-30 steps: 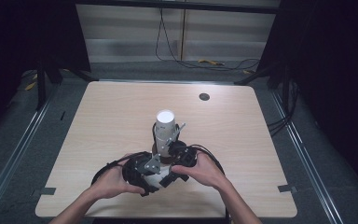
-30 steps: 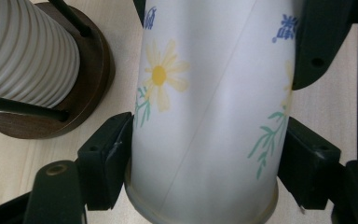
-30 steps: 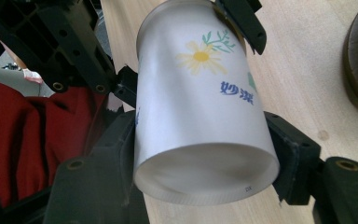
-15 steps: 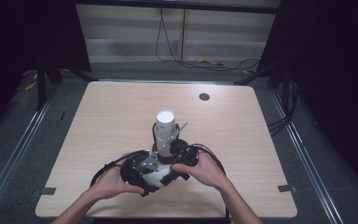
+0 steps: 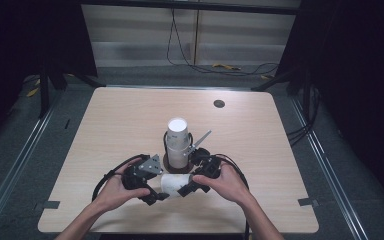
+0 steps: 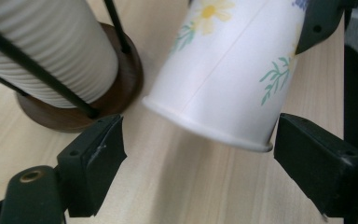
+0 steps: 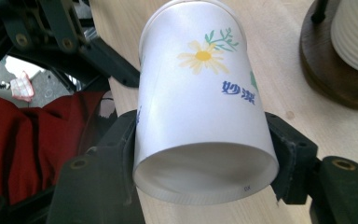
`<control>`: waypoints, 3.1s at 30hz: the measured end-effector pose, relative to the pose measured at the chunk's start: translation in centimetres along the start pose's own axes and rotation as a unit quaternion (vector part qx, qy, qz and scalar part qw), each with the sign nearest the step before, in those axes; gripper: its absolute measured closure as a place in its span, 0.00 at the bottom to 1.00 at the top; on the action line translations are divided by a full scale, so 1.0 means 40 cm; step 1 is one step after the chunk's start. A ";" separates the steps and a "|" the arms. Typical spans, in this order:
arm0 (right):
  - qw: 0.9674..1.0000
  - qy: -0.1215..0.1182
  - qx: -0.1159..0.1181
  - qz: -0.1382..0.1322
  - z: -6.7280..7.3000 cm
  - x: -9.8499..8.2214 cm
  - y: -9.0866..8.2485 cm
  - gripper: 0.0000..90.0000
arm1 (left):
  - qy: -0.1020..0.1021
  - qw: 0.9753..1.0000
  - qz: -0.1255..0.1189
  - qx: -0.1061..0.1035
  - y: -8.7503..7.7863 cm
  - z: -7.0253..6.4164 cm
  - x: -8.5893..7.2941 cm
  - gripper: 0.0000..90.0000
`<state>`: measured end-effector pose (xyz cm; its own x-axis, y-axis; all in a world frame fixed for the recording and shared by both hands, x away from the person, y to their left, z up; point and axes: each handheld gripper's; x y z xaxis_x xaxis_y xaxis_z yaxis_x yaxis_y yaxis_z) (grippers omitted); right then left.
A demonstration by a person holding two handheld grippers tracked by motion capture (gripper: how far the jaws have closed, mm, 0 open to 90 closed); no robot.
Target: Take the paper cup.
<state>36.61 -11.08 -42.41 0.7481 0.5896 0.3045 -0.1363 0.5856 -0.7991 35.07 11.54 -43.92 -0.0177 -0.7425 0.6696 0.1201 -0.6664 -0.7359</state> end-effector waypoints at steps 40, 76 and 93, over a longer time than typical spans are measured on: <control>0.989 -0.025 0.006 -0.149 -0.035 -0.077 -0.036 0.40 | -0.080 0.992 -0.098 0.013 -0.062 0.020 -0.058 0.18; 0.961 -0.091 0.088 -0.248 -0.023 -0.091 -0.062 0.40 | -0.087 0.977 -0.192 0.023 -0.082 0.003 -0.056 0.18; 0.958 -0.108 0.103 -0.244 -0.014 -0.086 -0.045 0.40 | -0.080 0.972 -0.220 0.002 -0.072 -0.002 -0.041 0.20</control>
<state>34.64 -14.46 -42.32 0.6061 0.3056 0.7344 0.0534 0.9056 -0.4209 34.67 14.66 -42.89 0.0867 -0.3662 0.9265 0.1398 -0.9163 -0.3753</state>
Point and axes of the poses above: each handheld gripper's, and its own axes: y roughly forward along the jaws, x roughly out of its top, z roughly to its left, and after that the axes turned 12 degrees about y, right-handed
